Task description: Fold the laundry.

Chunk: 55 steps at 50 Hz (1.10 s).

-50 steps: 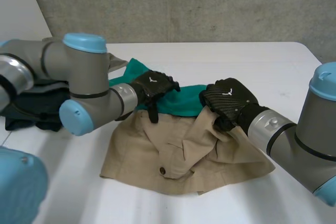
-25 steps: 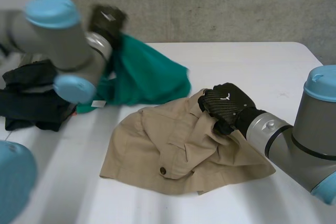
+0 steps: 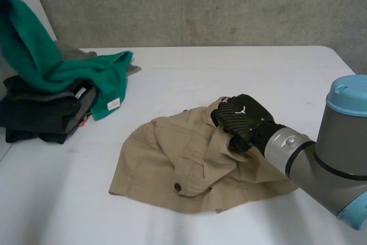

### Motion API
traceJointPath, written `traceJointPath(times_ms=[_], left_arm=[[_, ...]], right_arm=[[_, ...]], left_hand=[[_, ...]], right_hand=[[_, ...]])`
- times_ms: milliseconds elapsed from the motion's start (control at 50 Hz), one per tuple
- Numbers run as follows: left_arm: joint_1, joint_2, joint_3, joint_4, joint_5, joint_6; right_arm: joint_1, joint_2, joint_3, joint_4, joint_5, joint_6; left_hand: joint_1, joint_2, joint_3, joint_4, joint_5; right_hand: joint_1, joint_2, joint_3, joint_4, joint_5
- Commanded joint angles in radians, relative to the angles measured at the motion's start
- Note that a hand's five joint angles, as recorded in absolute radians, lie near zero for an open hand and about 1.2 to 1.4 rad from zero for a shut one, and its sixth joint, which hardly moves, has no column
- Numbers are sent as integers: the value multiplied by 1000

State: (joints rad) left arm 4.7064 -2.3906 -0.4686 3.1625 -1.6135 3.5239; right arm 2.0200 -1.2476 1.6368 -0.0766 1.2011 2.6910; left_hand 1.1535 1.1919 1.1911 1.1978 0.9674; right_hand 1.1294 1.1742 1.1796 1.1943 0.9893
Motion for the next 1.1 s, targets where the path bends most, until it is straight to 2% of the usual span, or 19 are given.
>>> traceJointPath(times_ms=[20,40,60,80,160,240,300,400,520,680,720,740,760,780,820,840,900,1020,1100], left_arm=[[-17,-97,-94,-2,23,32],[-19,-111,-111,-5,32,49],[-20,-117,-120,-10,32,58],[-23,-117,-133,-15,30,70],[-43,-56,-205,-58,32,121],[-57,74,-332,-91,52,121],[-81,197,-473,-116,110,101],[-169,338,-729,-139,295,84],[-291,357,-920,-119,446,75],[-451,246,-921,-96,446,38],[-470,243,-920,-101,440,38],[-476,245,-915,-99,432,40],[-480,248,-897,-93,410,33],[-480,252,-881,-90,388,30],[-470,271,-854,-96,324,11],[-457,303,-838,-111,238,-20],[-450,385,-847,-140,134,-66],[-456,588,-883,-179,164,-118],[-486,682,-904,-179,173,-164]], right_arm=[[-1,-1,0,0,-2,4],[-1,-4,-2,0,-2,6],[-1,-6,-2,0,-2,6],[0,-6,-3,0,0,7],[3,-16,-8,0,0,12],[20,-44,-31,3,6,23],[31,-68,-46,5,8,30],[54,-142,-97,0,8,76],[80,-185,-161,-3,3,154],[98,-188,-170,-6,14,213],[97,-185,-169,-5,18,214],[95,-185,-167,-3,21,214],[91,-181,-163,0,31,211],[88,-176,-161,-2,35,210],[80,-165,-158,-8,48,204],[63,-158,-158,-9,64,196],[22,-139,-169,-9,92,185],[-26,-96,-207,-98,101,207],[-24,-24,-224,-276,104,256]], left_hand=[[127,88,89,83,138],[-461,-500,-499,-506,-450],[-772,-811,-810,-817,-761],[-979,-1017,-1017,-1023,-967],[-979,-1017,-1017,-1023,-967],[-979,-1017,-1017,-1023,-967],[-979,-1017,-1017,-1023,-967],[-979,-1017,-1017,-1023,-967],[-979,-1017,-1017,-1023,-967],[-979,-1017,-1017,-1023,-967],[-897,-935,-934,-941,-885],[-658,-696,-695,-702,-646],[-51,-89,-88,-95,-39],[240,201,202,196,251],[243,204,205,198,254],[243,204,205,198,254],[243,204,205,198,254],[243,204,205,198,254],[243,204,205,198,254]], right_hand=[[267,222,217,202,232],[267,222,217,202,232],[267,222,217,202,232],[267,222,217,202,232],[267,222,217,202,232],[267,222,217,202,232],[267,222,217,202,232],[267,222,217,202,232],[267,222,217,202,232],[267,222,217,202,232],[267,222,217,202,232],[267,222,217,202,232],[267,222,217,202,232],[267,222,217,202,232],[267,222,217,202,232],[267,222,217,202,232],[267,222,217,202,232],[267,222,217,202,232],[267,222,217,202,232]])
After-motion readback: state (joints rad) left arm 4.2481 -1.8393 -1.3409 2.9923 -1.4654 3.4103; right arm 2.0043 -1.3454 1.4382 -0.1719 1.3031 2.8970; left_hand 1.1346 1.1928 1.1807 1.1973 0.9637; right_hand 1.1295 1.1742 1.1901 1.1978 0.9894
